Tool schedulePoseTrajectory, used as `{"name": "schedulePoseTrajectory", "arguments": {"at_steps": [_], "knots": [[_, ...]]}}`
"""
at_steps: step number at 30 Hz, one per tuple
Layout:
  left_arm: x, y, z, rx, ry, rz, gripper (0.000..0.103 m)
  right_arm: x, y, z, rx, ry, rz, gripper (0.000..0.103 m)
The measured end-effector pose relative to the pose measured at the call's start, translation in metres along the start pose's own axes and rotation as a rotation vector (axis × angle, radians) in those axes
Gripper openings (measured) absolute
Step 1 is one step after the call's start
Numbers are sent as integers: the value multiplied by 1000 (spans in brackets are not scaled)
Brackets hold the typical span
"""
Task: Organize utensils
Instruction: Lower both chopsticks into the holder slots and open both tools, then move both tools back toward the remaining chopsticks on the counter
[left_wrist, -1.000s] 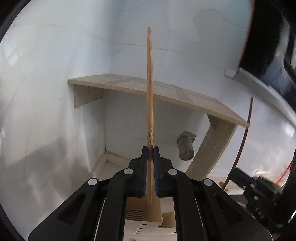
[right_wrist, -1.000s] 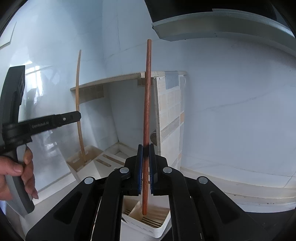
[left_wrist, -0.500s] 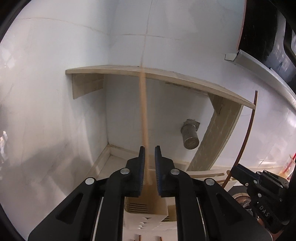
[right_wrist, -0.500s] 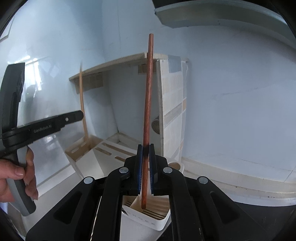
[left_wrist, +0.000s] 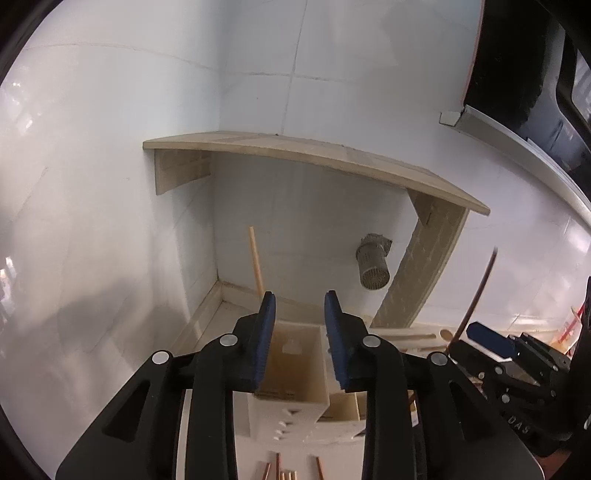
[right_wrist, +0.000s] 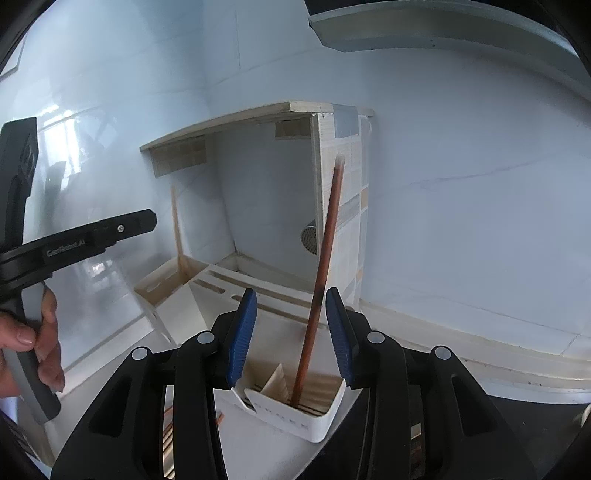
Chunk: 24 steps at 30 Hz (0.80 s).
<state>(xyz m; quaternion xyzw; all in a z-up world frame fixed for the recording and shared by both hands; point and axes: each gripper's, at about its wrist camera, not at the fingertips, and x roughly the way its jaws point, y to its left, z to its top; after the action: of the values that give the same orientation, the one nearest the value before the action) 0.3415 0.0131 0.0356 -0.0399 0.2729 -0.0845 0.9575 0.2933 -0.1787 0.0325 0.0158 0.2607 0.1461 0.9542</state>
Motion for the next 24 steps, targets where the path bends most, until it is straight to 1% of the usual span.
{"name": "schedulePoseTrajectory", "arguments": {"at_steps": [2, 5, 7, 8, 9, 10, 15, 17, 19, 20, 21, 22, 24], "knots": [[-5, 3, -2, 6, 11, 26, 28, -4, -1, -2, 3, 7, -4, 39], [-12, 12, -7, -28, 39, 25, 28, -9, -1, -5, 5, 15, -8, 39], [-18, 17, -10, -36, 46, 39, 29, -15, 0, -7, -1, 20, -7, 40], [-21, 19, -11, -39, 45, 50, 31, -18, -1, -9, -3, 22, -6, 40], [-26, 21, -12, -46, 42, 66, 38, -19, 0, -10, -8, 26, -4, 40], [-30, 23, -13, -52, 44, 70, 41, -20, 1, -10, -11, 29, -3, 43], [-41, 28, -29, -24, 84, 110, 42, -29, 9, -18, -23, 59, 4, 50], [-45, 31, -38, -27, 104, 117, 42, -32, 15, -22, -34, 72, 11, 52], [-48, 35, -46, -37, 138, 115, 46, -29, 22, -22, -40, 92, 20, 54], [-47, 38, -51, -42, 169, 102, 51, -28, 25, -25, -42, 109, 25, 55], [-47, 40, -56, -47, 202, 79, 52, -28, 27, -28, -41, 121, 27, 55], [-48, 41, -58, -47, 211, 75, 52, -28, 29, -31, -37, 131, 29, 55], [-55, 43, -65, -33, 203, 94, 52, -28, 32, -35, -30, 144, 23, 55]]}}
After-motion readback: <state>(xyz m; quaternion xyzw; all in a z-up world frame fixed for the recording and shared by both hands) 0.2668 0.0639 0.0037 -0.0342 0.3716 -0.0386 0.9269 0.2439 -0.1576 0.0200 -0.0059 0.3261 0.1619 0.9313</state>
